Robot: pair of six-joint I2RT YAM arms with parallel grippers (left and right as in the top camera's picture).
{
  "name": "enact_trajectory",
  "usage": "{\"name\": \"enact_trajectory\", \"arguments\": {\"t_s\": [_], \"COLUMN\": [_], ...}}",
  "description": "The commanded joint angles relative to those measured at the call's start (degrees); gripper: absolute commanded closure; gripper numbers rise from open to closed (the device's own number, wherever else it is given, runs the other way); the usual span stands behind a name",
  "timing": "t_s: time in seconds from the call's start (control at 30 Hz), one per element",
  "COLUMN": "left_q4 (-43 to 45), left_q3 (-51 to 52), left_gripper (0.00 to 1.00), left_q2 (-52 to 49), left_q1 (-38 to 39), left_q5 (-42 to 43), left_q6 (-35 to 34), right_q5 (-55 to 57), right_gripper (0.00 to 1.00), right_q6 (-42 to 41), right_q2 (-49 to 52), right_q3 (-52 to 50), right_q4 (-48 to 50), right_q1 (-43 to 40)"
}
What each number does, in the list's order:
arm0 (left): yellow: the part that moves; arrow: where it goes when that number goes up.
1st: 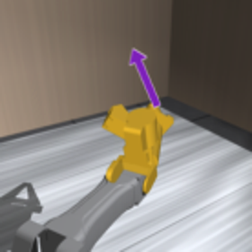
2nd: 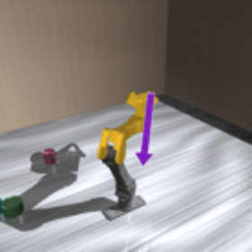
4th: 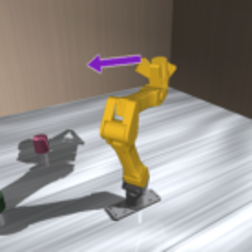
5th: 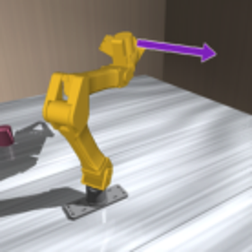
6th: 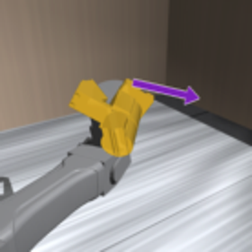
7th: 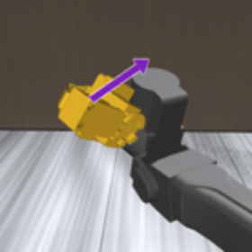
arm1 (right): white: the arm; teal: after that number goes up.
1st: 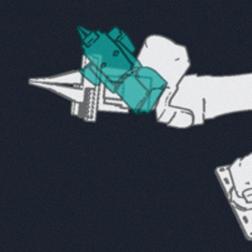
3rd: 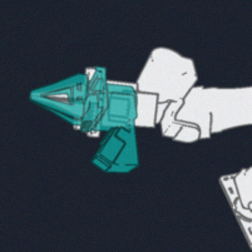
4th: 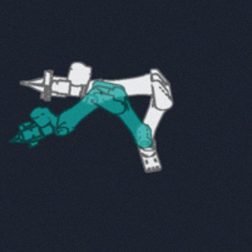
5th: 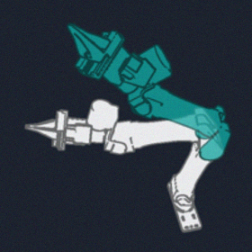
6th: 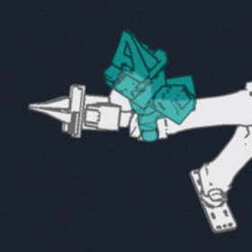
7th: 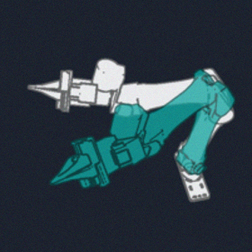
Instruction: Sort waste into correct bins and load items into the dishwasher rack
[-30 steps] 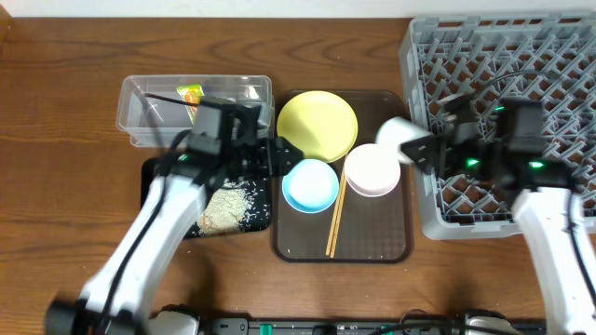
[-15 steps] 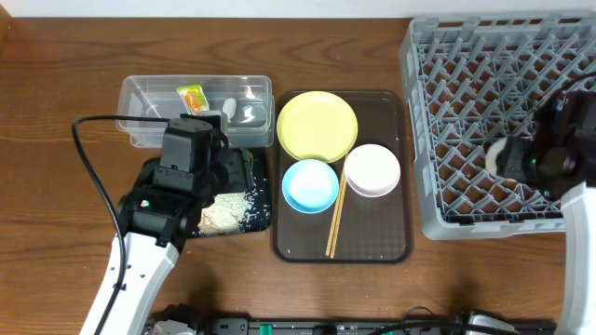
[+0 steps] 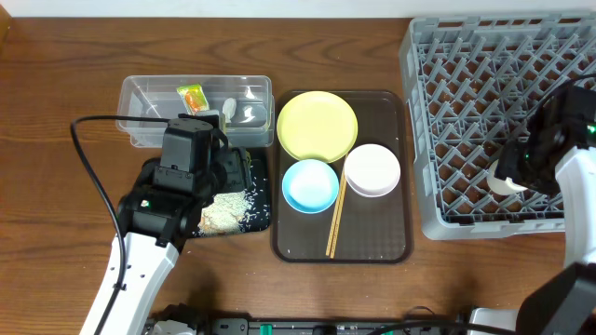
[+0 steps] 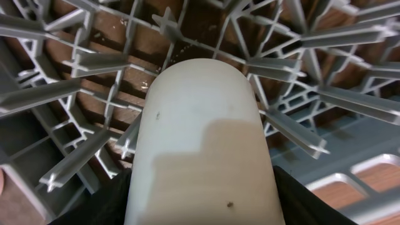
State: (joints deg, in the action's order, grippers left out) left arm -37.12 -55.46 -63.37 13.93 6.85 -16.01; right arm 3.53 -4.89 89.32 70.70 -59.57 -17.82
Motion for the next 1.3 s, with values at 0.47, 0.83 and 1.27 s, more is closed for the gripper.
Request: {"name": "enact_trajectory", "arguments": {"t_s": [0.47, 0.83, 1.27], "left_q4": [-6.1, -6.4, -6.4], "left_q3": [-0.3, -0.3, -0.3], "left_gripper": [0.15, 0.15, 0.15], "left_q2": [0.0, 0.0, 0.0], "left_q1": [-0.2, -0.2, -0.2], "left_q5": [-5.0, -5.0, -5.0], "left_q6": [1.1, 0.9, 0.9], "right_q5": [-18.8, -15.1, -12.8], "right_gripper": [0.28, 0.79, 0.82], "right_q6": [0.6, 0.5, -2.0], "right_q2": [-8.7, -7.8, 8.1], "right_q3": [6.1, 4.8, 4.8], "right_q4": [3.9, 3.6, 5.9], "right_q1": [2.3, 16.9, 28.8]}}
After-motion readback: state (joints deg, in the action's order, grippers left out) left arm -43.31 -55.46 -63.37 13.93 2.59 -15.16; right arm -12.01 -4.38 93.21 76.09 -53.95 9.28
